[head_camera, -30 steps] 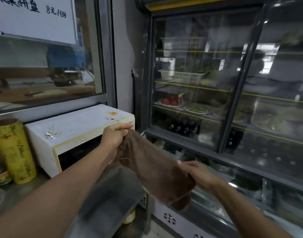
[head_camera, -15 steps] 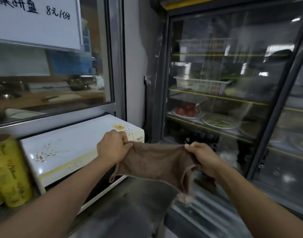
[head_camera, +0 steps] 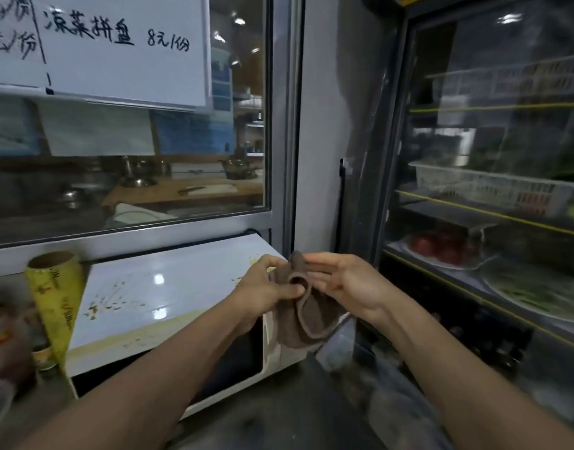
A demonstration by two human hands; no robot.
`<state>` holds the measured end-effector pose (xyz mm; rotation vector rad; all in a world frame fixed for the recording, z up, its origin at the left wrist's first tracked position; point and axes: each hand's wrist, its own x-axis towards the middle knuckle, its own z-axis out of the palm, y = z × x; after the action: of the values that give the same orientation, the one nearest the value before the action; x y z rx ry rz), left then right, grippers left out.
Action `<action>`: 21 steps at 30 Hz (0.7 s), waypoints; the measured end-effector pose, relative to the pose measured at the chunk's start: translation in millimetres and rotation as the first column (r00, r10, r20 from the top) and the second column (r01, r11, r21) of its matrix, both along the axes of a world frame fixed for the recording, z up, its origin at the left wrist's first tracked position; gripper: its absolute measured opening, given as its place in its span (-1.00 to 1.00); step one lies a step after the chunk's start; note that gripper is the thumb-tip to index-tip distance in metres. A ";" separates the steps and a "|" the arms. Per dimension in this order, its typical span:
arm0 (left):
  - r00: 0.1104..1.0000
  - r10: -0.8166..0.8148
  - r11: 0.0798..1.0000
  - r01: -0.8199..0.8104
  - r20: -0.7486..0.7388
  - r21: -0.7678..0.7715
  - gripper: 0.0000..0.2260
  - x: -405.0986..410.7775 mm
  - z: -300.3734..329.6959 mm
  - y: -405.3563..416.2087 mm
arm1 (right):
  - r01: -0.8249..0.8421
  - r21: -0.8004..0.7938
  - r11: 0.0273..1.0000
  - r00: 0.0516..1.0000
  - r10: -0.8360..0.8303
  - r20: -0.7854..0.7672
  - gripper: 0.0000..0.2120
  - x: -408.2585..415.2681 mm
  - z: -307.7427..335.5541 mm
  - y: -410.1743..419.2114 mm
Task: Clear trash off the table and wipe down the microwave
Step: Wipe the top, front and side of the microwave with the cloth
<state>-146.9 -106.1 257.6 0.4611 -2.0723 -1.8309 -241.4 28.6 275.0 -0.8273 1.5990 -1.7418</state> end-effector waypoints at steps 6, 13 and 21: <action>0.970 0.244 0.965 -0.245 0.019 0.092 -0.74 -40.8 0.5 2.6 | -0.098 0.248 0.964 0.907 0.189 -0.377 -0.40 -60.1 -18.3 -8.2; 0.963 0.269 0.962 -0.270 0.023 0.041 -0.85 -62.6 12.1 -5.5 | 0.080 0.015 0.997 0.871 -0.063 -0.488 -0.66 -91.9 -50.4 -44.6; 0.790 0.559 0.673 -0.255 0.252 -0.695 -0.61 -19.2 -7.5 -76.7 | 0.367 0.058 0.928 0.599 -0.188 -0.778 -0.70 -127.8 -47.9 -103.9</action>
<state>-166.1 -182.9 250.0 1.1339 -2.4267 -0.7099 -369.2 -75.3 227.1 -1.3833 2.5547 -1.4212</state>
